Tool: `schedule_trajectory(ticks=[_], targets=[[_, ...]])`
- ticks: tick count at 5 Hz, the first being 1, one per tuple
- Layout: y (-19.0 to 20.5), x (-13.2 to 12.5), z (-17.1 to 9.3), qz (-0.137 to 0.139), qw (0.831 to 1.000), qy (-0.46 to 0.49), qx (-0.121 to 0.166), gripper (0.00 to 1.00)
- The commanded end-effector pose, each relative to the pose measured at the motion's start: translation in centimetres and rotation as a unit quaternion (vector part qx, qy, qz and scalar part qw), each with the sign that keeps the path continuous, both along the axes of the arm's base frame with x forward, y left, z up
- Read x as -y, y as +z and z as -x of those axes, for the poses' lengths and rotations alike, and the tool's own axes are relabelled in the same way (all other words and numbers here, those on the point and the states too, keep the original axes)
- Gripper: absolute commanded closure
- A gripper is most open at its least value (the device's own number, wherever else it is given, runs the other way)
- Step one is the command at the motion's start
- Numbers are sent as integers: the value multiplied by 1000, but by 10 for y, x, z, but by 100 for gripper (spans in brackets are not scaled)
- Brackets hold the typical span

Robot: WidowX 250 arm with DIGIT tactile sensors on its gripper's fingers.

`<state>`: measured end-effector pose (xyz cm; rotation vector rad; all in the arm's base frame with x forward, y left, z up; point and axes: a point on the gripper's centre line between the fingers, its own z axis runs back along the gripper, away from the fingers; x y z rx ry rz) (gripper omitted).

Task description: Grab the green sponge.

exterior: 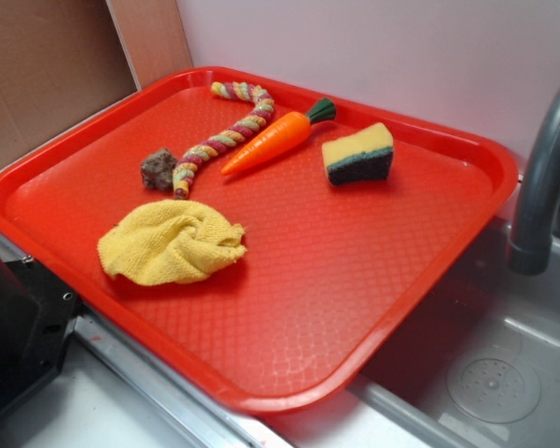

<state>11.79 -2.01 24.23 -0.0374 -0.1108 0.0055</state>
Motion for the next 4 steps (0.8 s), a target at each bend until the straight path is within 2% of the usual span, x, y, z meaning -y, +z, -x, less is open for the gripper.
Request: schedule_trajectory(ticks=[1, 2, 3, 4], targets=[[0, 0, 0, 0, 1000, 0, 0, 0], [-2, -1, -15, 0, 999, -29, 21, 0], [-7, 0, -37, -17, 999, -41, 23, 0], [-21, 10, -73, -12, 997, -70, 34, 0]])
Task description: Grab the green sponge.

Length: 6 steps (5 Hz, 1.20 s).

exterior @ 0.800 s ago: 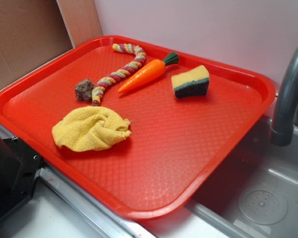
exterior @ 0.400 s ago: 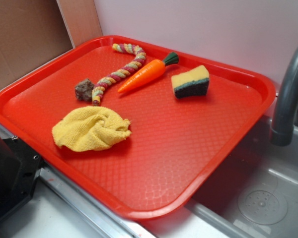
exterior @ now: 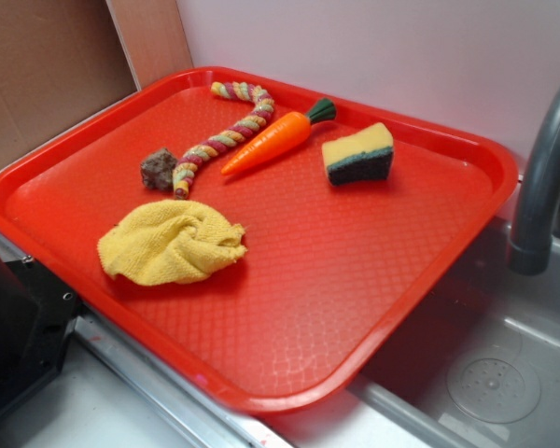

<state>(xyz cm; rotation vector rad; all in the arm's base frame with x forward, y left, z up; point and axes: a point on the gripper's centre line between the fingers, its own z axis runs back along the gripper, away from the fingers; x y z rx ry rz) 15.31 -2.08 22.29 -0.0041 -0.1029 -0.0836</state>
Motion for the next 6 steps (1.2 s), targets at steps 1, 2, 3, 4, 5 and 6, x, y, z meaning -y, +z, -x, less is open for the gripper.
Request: schedule_trajectory(ticks=[1, 2, 3, 4, 5, 6], targets=[[-16, 24, -70, 25, 994, -86, 65, 0], [-33, 42, -95, 7, 990, -111, 85, 0], [-54, 58, -114, -4, 985, -138, 100, 0], [-74, 60, -125, -14, 986, -130, 106, 0], [-97, 57, -139, -23, 985, -135, 103, 0], [-117, 59, -148, -28, 984, -147, 95, 0]])
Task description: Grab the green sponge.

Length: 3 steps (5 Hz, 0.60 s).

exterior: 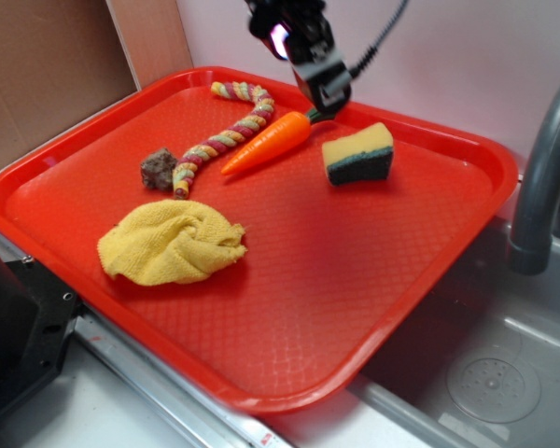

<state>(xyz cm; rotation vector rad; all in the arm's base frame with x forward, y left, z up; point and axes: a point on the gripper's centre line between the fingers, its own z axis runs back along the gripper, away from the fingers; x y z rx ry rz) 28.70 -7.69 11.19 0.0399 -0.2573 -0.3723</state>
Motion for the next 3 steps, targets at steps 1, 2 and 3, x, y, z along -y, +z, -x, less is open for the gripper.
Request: schedule_trajectory(ticks=[1, 2, 3], targets=[[-30, 11, -20, 0, 999, -40, 2, 0], [-52, 19, -28, -3, 997, -69, -19, 0], [-65, 18, -34, -20, 997, -68, -34, 0]])
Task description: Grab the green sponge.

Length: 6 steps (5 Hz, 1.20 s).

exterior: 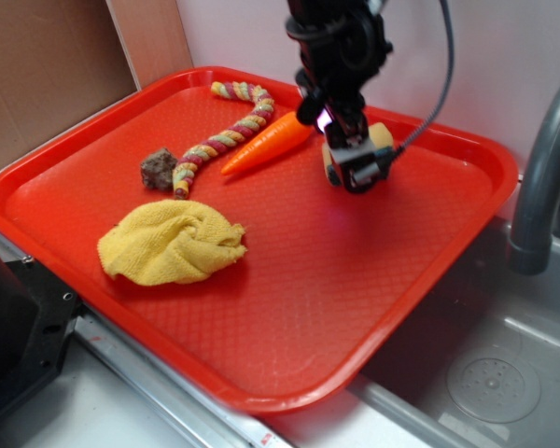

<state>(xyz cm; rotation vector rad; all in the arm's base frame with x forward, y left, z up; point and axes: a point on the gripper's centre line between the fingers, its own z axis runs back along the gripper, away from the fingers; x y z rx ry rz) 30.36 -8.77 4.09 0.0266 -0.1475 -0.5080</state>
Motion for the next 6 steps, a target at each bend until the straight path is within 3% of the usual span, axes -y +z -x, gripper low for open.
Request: schedule_trajectory(ticks=[1, 3, 4, 5, 6], targets=[[-1, 6, -21, -16, 1000, 10, 20, 100], [6, 3, -18, -7, 1000, 27, 12, 100], [38, -9, -6, -24, 994, 86, -62, 100], [76, -19, 9, -32, 982, 159, -93, 100], [109, -25, 35, -18, 974, 204, -92, 100]])
